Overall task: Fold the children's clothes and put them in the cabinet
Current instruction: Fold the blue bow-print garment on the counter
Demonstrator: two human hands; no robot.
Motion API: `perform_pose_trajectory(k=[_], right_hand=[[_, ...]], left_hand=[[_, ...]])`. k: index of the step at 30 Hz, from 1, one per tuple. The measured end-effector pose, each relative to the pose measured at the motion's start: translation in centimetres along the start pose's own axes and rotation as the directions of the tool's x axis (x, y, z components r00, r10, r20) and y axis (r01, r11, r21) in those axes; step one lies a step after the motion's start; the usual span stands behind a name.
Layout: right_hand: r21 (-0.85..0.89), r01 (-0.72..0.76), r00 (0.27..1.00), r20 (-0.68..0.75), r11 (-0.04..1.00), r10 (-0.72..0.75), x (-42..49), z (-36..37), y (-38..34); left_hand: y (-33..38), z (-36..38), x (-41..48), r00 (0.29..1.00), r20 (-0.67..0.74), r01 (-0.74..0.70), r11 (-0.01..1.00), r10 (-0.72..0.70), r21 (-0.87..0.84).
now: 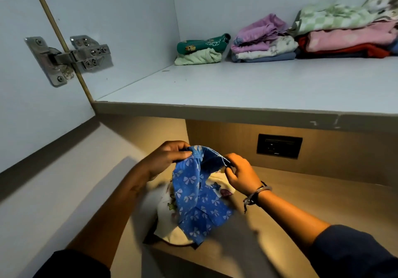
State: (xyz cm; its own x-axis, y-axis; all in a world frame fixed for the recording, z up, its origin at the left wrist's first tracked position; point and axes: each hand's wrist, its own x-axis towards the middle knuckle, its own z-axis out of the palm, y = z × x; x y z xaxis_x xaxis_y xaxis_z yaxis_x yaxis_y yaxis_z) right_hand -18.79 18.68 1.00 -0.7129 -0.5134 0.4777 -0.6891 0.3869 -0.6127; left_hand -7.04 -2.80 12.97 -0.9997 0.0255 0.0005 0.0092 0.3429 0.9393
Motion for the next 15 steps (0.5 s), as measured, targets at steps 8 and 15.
perform_pose_trajectory(k=[8,15], right_hand=[[0.326,-0.033,0.994,-0.086,0.945,0.064,-4.5,-11.7,-1.8],[0.108,-0.236,0.848,-0.462,0.966,0.259,-4.6,-17.0,-3.0]], left_hand=[[1.6,2.9,1.6,0.994,-0.096,0.052,0.994,-0.043,0.091],[6.5,14.1,3.9,0.968,-0.219,0.090,0.983,-0.123,-0.157]])
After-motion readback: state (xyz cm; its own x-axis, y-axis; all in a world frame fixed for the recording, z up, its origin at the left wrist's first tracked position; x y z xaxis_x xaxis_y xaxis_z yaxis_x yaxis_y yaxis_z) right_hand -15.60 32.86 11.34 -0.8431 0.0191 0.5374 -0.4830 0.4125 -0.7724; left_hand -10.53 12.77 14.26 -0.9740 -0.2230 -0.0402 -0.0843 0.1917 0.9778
